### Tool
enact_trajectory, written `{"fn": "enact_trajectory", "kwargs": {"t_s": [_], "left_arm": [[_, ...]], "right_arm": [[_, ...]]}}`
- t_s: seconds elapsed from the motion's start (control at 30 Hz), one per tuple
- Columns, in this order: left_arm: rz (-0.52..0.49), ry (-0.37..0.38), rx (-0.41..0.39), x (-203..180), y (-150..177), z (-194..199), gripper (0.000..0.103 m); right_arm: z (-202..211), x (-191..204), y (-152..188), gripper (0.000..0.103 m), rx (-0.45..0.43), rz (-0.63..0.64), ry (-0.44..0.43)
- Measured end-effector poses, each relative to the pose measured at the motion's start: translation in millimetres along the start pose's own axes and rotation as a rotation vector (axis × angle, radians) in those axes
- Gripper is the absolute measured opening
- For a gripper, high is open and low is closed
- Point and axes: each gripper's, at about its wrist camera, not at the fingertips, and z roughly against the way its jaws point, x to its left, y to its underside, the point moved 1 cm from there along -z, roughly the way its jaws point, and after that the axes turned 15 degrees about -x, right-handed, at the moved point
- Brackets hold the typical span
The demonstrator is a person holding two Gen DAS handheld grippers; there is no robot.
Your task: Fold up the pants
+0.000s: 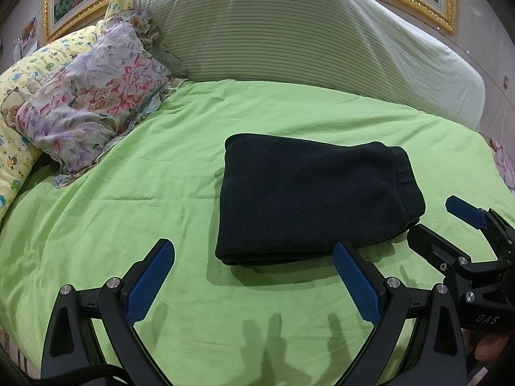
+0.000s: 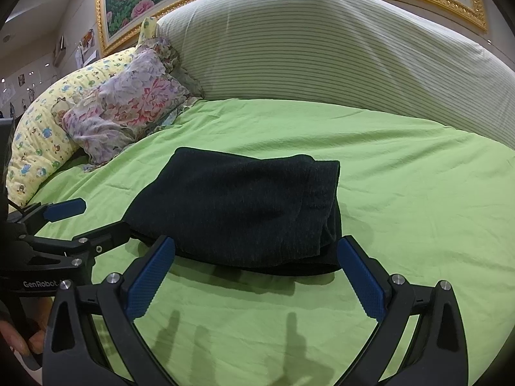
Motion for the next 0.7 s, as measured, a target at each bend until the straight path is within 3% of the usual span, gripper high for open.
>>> {"fn": "enact_trajectory", "kwargs": {"t_s": [0.7], "left_arm": [[-0.027, 0.002, -0.024, -3.8, -8.4, 1.6, 0.099]], "right_arm": [[-0.7, -10.4, -7.4, 0.101, -0.003, -0.027, 0.022]]}}
